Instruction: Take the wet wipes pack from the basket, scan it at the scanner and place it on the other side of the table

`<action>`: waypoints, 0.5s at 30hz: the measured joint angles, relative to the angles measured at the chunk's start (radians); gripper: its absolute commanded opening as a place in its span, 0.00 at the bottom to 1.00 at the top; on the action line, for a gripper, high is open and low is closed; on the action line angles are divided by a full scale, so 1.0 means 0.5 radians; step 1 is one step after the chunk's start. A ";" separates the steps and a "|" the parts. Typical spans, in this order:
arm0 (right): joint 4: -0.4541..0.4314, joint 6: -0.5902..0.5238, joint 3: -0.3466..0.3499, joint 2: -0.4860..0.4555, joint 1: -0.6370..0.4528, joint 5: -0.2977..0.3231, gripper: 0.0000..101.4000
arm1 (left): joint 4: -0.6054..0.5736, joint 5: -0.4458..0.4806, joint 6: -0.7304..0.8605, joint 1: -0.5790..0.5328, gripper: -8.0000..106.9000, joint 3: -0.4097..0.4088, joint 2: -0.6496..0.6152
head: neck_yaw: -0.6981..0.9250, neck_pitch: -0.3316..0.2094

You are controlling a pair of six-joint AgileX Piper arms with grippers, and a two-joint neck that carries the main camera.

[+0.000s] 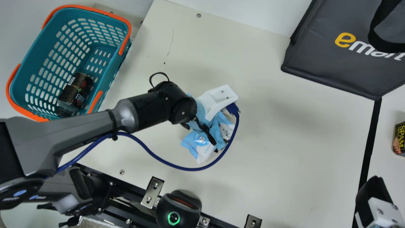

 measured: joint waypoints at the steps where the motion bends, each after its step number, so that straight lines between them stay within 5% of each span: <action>1: 0.000 0.000 0.000 0.000 0.000 0.000 0.94 | -0.004 -0.015 0.000 0.004 0.49 0.008 0.005 | 0.000 0.000; 15: 0.000 0.000 0.000 0.000 0.000 0.000 0.94 | -0.043 -0.071 -0.020 0.028 0.85 0.081 -0.045 | 0.000 0.000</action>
